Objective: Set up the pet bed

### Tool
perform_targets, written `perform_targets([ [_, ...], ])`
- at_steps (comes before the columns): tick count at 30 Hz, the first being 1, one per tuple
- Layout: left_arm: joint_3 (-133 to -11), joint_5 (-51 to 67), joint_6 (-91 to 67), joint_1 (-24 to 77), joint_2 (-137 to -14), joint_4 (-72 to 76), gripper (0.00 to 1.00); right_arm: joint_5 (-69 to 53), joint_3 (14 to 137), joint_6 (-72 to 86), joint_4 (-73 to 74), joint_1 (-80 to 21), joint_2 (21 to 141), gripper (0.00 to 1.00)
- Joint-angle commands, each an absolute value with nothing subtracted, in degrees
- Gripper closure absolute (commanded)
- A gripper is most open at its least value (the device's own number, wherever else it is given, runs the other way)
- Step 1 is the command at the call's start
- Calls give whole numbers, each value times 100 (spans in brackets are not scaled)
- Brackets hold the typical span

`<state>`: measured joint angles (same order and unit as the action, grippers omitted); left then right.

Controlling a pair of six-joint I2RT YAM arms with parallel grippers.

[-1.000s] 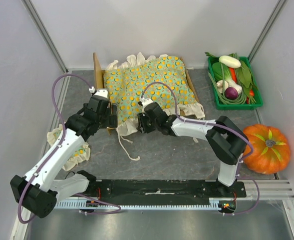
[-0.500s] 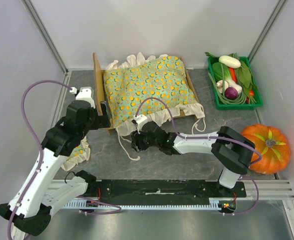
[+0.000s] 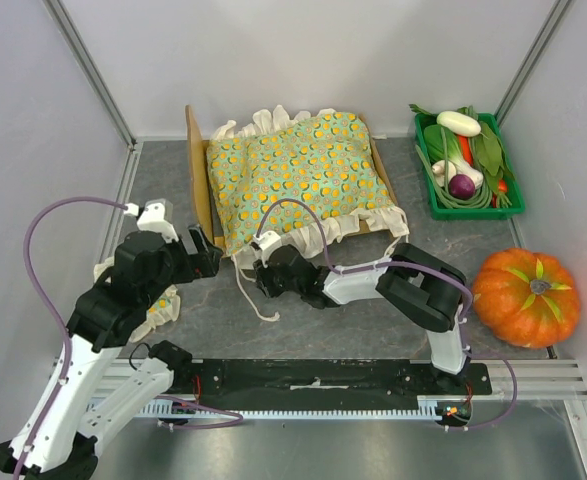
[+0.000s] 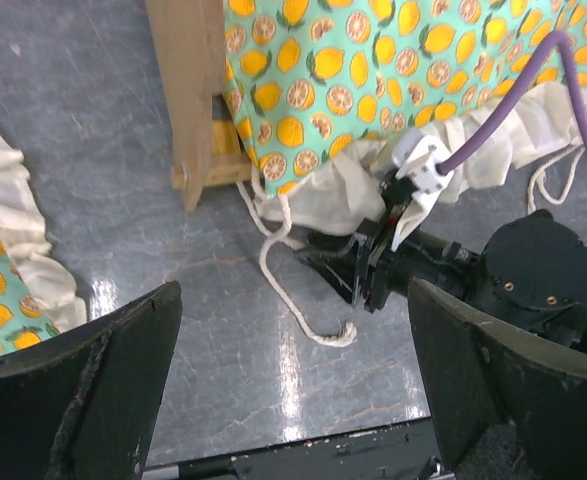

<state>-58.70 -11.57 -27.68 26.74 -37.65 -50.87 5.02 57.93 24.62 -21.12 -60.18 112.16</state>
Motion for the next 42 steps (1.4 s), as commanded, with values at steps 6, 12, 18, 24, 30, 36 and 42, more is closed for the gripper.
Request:
perform_targets([
  [6, -4861, -739, -3726, 2654, -3103, -4790, 6, 281, 5353, 2373, -2452, -6213, 11102, 100],
  [12, -4509, -765, -3911, 2654, -2716, -4790, 11, 316, 4913, 2557, -2128, -6521, 10049, 100],
  [18, -4342, -712, -3937, 2663, -2584, -4755, 13, 360, 4694, 2768, -1547, -6872, 9213, 100],
  [24, -4035, -308, -4227, 2663, -2566, -4386, 22, 641, 4465, 3093, -1468, -7189, 8904, 100],
  [30, -3358, 193, -4850, 2689, -2523, -3886, 25, 817, 4210, 3489, -1810, -7198, 8921, 100],
  [36, -2524, 238, -5579, 2812, -2294, -3183, 37, 774, 3894, 3918, -2512, -7198, 8965, 100],
  [42, -1794, 124, -6134, 2953, -2513, -2401, 37, 756, 3648, 4201, -3163, -7198, 9088, 100],
])
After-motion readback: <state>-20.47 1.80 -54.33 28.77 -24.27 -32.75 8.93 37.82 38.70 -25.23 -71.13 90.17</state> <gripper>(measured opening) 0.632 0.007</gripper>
